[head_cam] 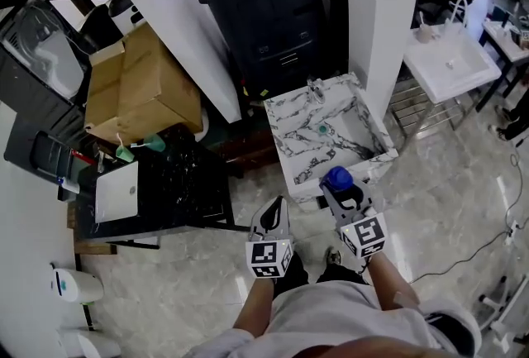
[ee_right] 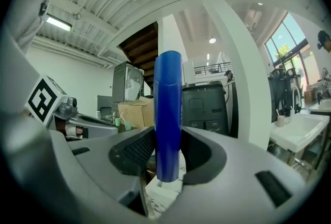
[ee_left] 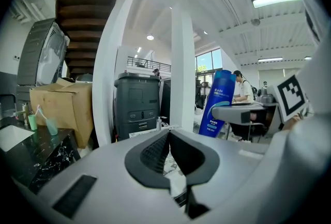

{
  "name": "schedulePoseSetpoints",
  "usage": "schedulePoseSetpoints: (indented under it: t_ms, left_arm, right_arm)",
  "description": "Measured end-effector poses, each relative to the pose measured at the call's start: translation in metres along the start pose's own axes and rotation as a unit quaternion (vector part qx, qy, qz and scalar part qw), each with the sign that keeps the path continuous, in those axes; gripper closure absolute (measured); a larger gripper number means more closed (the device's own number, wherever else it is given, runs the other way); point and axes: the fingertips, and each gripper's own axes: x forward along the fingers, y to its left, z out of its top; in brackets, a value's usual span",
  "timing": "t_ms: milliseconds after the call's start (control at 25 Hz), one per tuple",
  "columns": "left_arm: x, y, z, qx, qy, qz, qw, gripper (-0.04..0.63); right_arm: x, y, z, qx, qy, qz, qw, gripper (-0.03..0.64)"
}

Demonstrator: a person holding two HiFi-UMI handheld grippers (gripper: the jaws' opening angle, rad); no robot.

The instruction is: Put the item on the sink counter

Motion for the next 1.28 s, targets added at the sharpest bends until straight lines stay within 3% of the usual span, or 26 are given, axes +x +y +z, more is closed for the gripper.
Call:
schedulePoseSetpoints:
  t_ms: [400, 800, 1080, 1280]
  left_arm:
    - [0.056, 0.057, 0.011, 0.0, -0.002, -0.095, 0.9954, 0.584]
    - [0.097, 0.103, 0.015, 0.002, 0.015, -0.22, 0.9753, 0.584]
    - [0.124, 0.104, 0.01, -0.004, 0.026, -0.251, 0.9677, 0.584]
    - [0.153, 0.101, 0.01, 0.002, 0.037, -0.245, 0.9687, 0.584]
  right_arm:
    - [0.057, 0.005, 0.005, -0.019, 0.014, -0.064, 0.998, 0.463]
    - [0.1, 0.007, 0.003, -0.019, 0.041, -0.14, 0.989, 0.463]
    - [0.108, -0.002, -0.006, -0.018, 0.066, -0.162, 0.984, 0.463]
    - [0.122, -0.027, -0.013, -0.013, 0.071, -0.155, 0.985, 0.463]
